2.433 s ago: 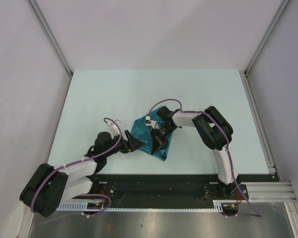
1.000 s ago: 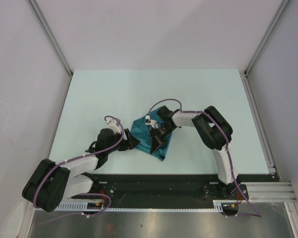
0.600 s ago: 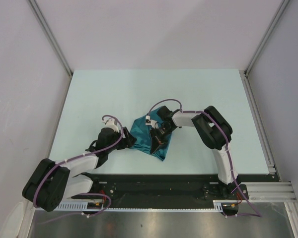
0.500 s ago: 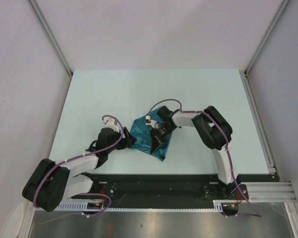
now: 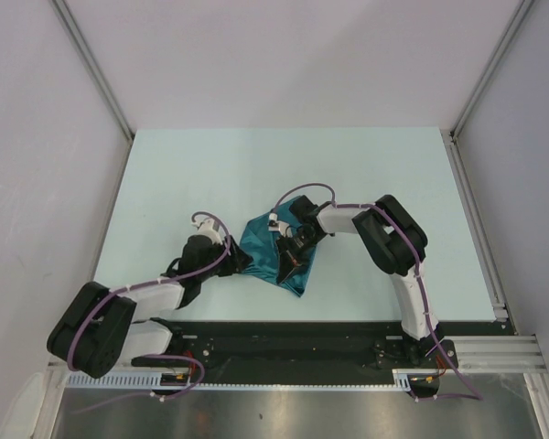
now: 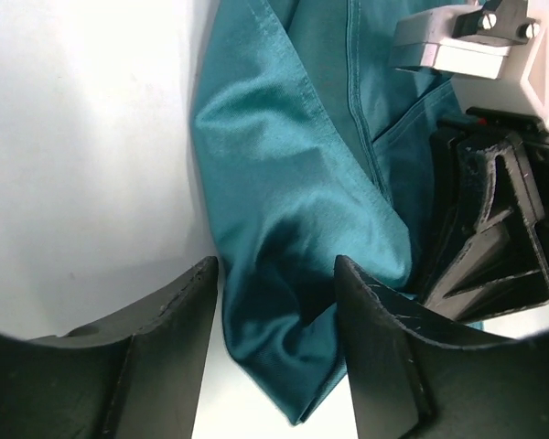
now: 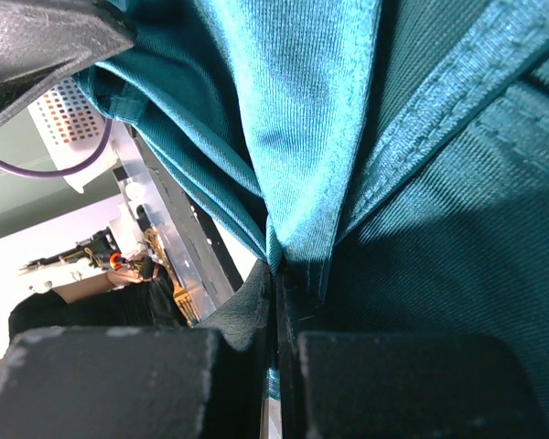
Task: Fold the napkin, place the utensils inside, and roll it up
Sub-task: Roll the napkin with the utensil
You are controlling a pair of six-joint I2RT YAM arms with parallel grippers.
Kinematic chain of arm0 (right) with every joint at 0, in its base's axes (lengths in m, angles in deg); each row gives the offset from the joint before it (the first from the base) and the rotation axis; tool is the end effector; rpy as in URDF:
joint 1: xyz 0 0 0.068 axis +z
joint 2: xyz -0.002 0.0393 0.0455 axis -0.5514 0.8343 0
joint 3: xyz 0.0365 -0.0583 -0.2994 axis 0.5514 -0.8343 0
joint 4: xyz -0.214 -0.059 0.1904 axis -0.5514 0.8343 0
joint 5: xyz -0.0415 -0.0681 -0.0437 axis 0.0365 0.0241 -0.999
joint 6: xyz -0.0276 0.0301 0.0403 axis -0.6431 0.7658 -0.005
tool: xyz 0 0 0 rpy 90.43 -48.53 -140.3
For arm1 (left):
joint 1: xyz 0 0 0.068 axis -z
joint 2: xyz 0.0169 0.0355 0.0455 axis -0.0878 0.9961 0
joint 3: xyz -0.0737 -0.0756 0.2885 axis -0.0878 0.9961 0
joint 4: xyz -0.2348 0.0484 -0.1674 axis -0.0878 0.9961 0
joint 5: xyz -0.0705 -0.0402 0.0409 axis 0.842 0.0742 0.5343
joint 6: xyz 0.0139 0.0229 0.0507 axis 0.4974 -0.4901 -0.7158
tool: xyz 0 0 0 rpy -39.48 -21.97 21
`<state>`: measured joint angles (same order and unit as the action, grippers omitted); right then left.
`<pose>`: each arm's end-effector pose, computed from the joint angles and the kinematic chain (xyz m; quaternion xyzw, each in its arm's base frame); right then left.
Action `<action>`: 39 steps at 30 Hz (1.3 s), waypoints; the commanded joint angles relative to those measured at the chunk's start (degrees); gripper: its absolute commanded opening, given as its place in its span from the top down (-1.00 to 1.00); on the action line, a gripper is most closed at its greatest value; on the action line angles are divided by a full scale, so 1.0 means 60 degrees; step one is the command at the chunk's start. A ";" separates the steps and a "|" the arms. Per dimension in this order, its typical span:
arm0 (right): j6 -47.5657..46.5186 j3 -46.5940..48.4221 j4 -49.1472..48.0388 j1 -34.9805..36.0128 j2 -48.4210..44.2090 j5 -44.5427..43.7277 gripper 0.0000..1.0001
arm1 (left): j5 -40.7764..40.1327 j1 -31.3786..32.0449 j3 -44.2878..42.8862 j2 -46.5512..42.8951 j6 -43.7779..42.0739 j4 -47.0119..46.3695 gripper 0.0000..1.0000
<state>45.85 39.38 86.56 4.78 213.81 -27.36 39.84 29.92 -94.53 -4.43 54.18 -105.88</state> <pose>0.3215 0.2962 0.0976 0.2828 -0.8327 -0.4659 0.0976 0.1927 -0.0954 0.1322 -0.0579 0.8749 -0.2948 0.3798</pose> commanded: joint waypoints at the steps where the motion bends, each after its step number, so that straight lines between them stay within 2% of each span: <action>1: -0.0018 0.0167 0.0335 -0.0001 0.0229 -0.0103 1.00 | 0.0385 0.0013 -0.0203 0.0452 0.0250 0.0925 -0.21; 2: 0.0040 0.0182 0.0365 -0.0016 0.0229 -0.0030 1.00 | 0.0415 0.0013 -0.0233 0.0408 0.0207 0.1027 -0.25; 3: 0.0055 0.0240 0.0423 -0.0001 0.0243 0.0000 1.00 | 0.0401 0.0013 -0.0276 0.0277 0.0177 0.1144 -0.45; 6: 0.0055 0.0328 0.0804 0.0043 0.0258 0.0161 1.00 | 0.0240 0.0013 -0.0511 -0.0103 0.0002 0.1817 -0.74; 9: 0.0085 0.0255 0.1009 0.0087 0.0199 0.0263 1.00 | 0.0050 -0.0002 -0.0745 -0.0806 -0.0145 0.2623 -0.82; 14: 0.0260 -0.0037 0.1039 0.0277 0.0038 0.0849 1.00 | 0.0180 -0.0016 -0.0819 -0.1248 -0.0277 0.3166 -0.84; 19: 0.0436 0.0094 0.1127 0.0234 0.0198 0.0894 1.00 | 0.0545 -0.0031 -0.0790 -0.0867 -0.0292 0.2699 -0.82; 24: 0.0817 0.0372 0.0937 0.0087 0.0580 0.0820 1.00 | 0.0796 -0.0031 -0.0643 -0.1451 -0.0292 0.2506 -0.86; 31: 0.1242 0.0534 0.0673 -0.0206 0.1034 0.1113 1.00 | 0.1031 -0.0031 -0.1258 -0.1598 -0.0541 0.5038 -0.86; 36: 0.1374 0.0475 0.0497 -0.0381 0.1210 0.1099 1.00 | 0.0665 -0.0031 -0.1214 -0.2476 -0.0336 0.5904 -0.88; 39: 0.1388 0.0460 0.0468 -0.0382 0.1225 0.1055 1.00 | 0.1115 -0.0031 -0.1142 -0.3135 -0.0059 0.6316 -0.84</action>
<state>49.94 42.07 88.33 3.53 218.51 -18.20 44.36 29.99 -100.54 -18.86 52.10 -73.51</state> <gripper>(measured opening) 0.018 0.931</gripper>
